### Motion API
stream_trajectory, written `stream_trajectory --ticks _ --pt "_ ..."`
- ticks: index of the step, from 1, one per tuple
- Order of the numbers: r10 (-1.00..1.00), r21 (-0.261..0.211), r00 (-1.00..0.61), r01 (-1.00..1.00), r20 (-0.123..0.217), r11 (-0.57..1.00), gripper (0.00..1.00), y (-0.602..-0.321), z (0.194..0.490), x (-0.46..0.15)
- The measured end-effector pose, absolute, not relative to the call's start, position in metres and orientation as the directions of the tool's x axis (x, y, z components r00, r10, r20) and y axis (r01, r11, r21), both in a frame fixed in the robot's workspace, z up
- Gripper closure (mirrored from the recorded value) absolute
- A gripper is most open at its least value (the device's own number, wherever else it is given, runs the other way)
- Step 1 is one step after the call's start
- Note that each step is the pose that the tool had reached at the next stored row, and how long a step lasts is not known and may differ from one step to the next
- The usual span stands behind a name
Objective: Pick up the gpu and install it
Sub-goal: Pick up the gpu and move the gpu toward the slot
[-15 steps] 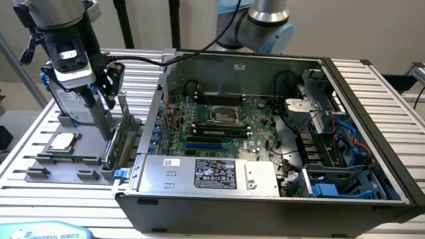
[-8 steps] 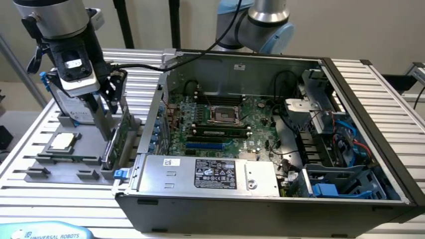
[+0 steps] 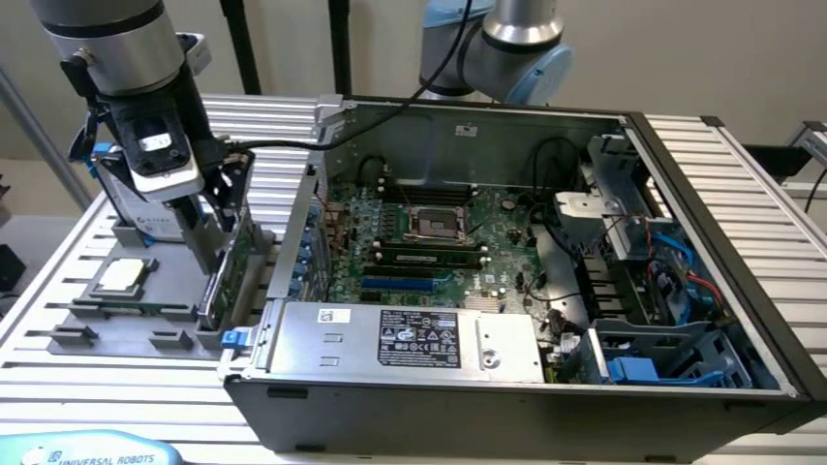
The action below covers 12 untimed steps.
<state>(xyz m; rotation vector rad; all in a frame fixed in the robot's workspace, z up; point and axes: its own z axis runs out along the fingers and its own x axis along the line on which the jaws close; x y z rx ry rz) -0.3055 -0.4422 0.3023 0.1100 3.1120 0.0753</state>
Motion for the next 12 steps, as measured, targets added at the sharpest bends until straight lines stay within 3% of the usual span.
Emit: stream_trajectory --ticks 12 --pt "0.077 0.049 -0.997 0.075 -0.025 0.996 0.52 -0.444 0.280 -0.305"
